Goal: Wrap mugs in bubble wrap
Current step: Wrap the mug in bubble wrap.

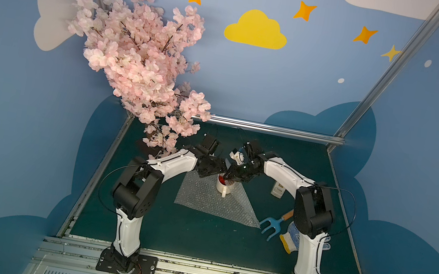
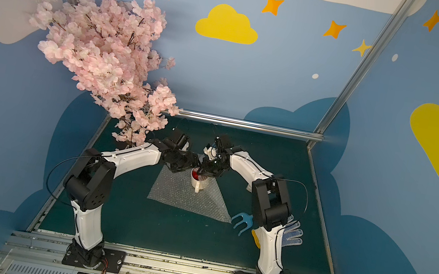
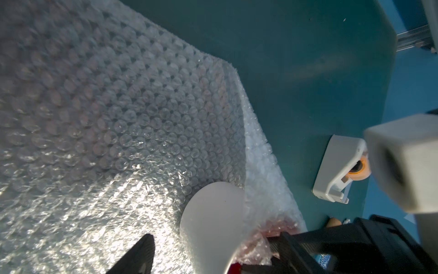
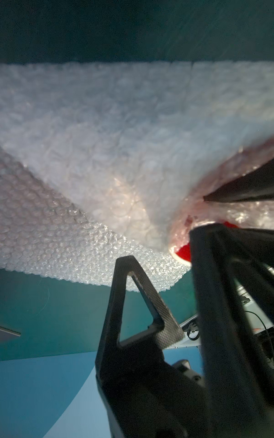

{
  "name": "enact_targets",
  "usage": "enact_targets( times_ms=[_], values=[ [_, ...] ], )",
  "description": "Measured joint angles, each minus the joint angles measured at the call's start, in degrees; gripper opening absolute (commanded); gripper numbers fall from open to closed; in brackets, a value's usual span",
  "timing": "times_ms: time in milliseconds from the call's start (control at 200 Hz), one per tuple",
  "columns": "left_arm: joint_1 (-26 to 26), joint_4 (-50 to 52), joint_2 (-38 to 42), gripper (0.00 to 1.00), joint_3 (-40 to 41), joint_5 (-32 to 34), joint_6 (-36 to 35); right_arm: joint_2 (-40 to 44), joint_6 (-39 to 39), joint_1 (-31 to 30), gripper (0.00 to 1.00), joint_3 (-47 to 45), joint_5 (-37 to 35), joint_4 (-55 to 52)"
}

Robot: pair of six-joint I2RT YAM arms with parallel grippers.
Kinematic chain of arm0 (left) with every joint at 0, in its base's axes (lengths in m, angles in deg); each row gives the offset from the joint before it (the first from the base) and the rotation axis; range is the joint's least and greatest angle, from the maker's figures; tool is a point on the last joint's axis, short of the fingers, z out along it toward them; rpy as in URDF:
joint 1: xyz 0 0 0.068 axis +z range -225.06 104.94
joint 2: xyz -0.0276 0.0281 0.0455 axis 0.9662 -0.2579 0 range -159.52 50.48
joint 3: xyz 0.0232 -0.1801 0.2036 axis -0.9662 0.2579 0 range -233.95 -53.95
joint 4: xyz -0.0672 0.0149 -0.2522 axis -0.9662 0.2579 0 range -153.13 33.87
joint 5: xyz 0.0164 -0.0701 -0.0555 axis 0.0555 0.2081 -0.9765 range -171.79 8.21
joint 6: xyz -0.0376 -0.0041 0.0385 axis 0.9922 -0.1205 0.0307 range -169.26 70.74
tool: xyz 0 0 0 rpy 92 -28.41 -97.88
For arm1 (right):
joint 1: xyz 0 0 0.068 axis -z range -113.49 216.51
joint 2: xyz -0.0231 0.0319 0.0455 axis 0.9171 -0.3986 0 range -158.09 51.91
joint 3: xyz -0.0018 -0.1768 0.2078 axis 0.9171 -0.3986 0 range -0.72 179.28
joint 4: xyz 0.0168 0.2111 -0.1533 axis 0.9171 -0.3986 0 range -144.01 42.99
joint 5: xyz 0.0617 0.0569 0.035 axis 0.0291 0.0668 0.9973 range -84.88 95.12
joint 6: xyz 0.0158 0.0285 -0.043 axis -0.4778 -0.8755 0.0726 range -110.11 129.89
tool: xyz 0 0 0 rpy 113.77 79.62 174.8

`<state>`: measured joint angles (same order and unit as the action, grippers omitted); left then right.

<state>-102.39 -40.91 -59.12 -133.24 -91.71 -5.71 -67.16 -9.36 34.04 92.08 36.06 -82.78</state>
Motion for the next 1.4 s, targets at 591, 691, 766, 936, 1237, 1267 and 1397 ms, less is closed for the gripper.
enact_targets(
  times_ms=[591,691,766,936,1237,1267,1397],
  values=[
    [-0.1,-0.9,-0.6,0.82,2.5,-0.9,0.2,8.2,0.0,0.0,0.31,-3.4,-2.5,-0.9],
    [-0.3,-0.9,-0.6,0.82,3.3,-1.0,0.1,11.7,0.0,0.0,0.33,-5.7,-5.1,-0.9],
    [-0.5,-0.7,-0.6,0.83,3.4,-1.0,-0.1,14.5,0.0,0.1,0.36,-7.7,-7.8,-1.0],
    [-0.7,-0.6,-0.8,0.84,3.4,-1.0,-0.5,22.5,-0.2,0.1,0.44,-15.8,-14.7,-1.5],
    [-1.0,-0.2,-2.2,0.84,3.2,-1.0,-0.7,42.9,-2.1,-0.9,0.55,-39.4,-23.6,0.9],
    [-1.0,0.0,-2.2,0.84,3.2,-1.0,-0.7,45.2,-2.6,-1.3,0.54,-42.3,-24.2,1.8],
    [-1.0,0.4,-2.3,0.84,2.8,-1.0,-0.8,52.2,-4.7,-3.7,0.54,-52.5,-26.3,6.1]
  ],
)
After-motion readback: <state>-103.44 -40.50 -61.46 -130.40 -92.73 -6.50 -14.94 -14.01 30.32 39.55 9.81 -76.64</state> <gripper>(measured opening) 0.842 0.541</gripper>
